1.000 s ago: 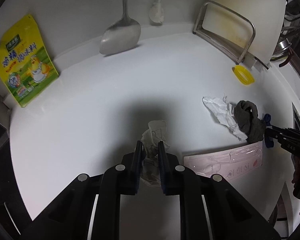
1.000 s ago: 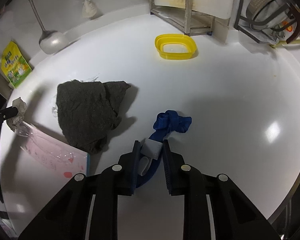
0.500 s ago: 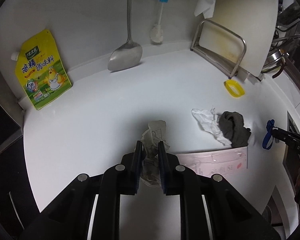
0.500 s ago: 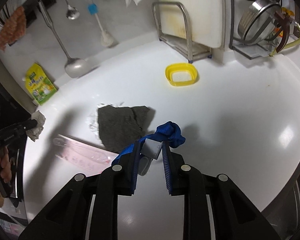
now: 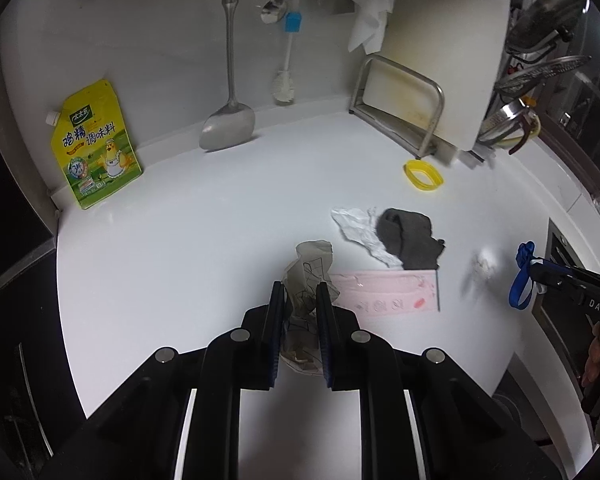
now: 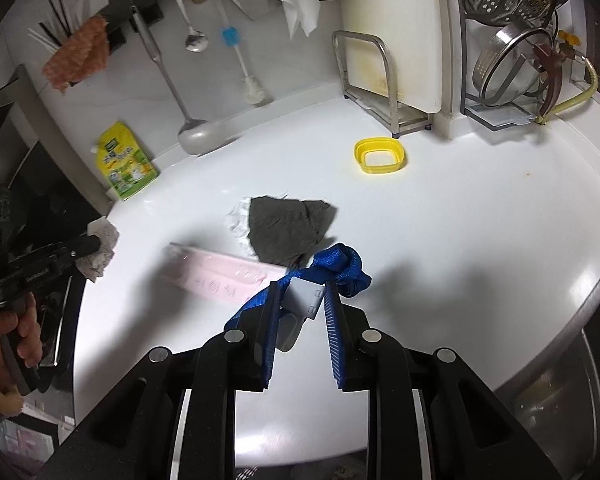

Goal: Collect trash
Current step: 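Carry the clear plastic and blue clip over the grey basket with both grippers, then open both grippers to drop the plastic and clip into the basket, then move both grippers back over the counter toward the grey cloth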

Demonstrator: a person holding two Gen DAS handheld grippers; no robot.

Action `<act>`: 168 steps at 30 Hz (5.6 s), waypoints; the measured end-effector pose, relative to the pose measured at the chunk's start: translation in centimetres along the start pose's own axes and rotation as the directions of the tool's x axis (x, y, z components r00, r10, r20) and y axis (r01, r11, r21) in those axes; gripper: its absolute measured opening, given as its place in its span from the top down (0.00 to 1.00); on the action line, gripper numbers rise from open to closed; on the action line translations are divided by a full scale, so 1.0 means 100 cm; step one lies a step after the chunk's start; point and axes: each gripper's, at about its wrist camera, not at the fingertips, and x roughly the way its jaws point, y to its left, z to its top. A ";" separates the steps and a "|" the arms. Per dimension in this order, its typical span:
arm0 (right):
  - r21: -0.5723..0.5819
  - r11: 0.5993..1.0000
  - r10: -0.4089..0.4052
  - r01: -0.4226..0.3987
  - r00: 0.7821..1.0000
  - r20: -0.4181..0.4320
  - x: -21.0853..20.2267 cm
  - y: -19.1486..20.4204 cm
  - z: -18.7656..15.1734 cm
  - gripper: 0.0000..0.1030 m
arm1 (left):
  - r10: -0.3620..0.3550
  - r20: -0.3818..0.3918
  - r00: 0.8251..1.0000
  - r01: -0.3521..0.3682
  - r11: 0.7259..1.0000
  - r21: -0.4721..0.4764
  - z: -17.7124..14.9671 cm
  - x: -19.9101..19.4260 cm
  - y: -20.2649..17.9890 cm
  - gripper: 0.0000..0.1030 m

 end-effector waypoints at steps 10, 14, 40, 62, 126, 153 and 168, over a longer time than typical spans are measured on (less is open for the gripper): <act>-0.026 0.999 0.039 -0.039 0.999 0.000 -0.037 0.008 -0.036 0.79 | -0.030 0.016 0.999 0.029 0.999 0.034 -0.026 -0.031 -0.041 0.84; -0.028 0.999 0.046 -0.046 0.999 0.001 -0.051 0.009 -0.049 0.79 | -0.040 0.013 0.999 0.039 0.998 0.052 -0.037 -0.039 -0.054 0.84; -0.044 0.996 0.071 -0.074 0.996 -0.047 -0.104 -0.007 -0.135 0.79 | -0.108 -0.047 0.993 0.114 0.982 0.148 -0.109 -0.066 -0.146 0.84; -0.059 0.994 0.082 -0.091 0.987 -0.137 -0.123 -0.025 -0.214 0.79 | -0.153 -0.165 0.974 0.185 0.963 0.194 -0.174 -0.063 -0.212 0.83; -0.036 0.994 0.095 -0.103 0.979 -0.178 -0.122 -0.033 -0.234 0.37 | -0.113 -0.214 0.970 0.155 0.969 0.192 -0.193 -0.053 -0.226 0.38; -0.021 0.994 0.102 -0.103 0.994 -0.043 -0.100 -0.009 -0.146 0.34 | -0.073 -0.084 0.994 0.084 0.986 0.143 -0.108 -0.048 -0.146 0.30; 0.028 0.998 0.059 -0.058 0.998 -0.023 -0.026 0.013 -0.057 0.31 | -0.075 -0.102 0.992 0.088 0.987 0.134 -0.040 0.015 -0.071 0.26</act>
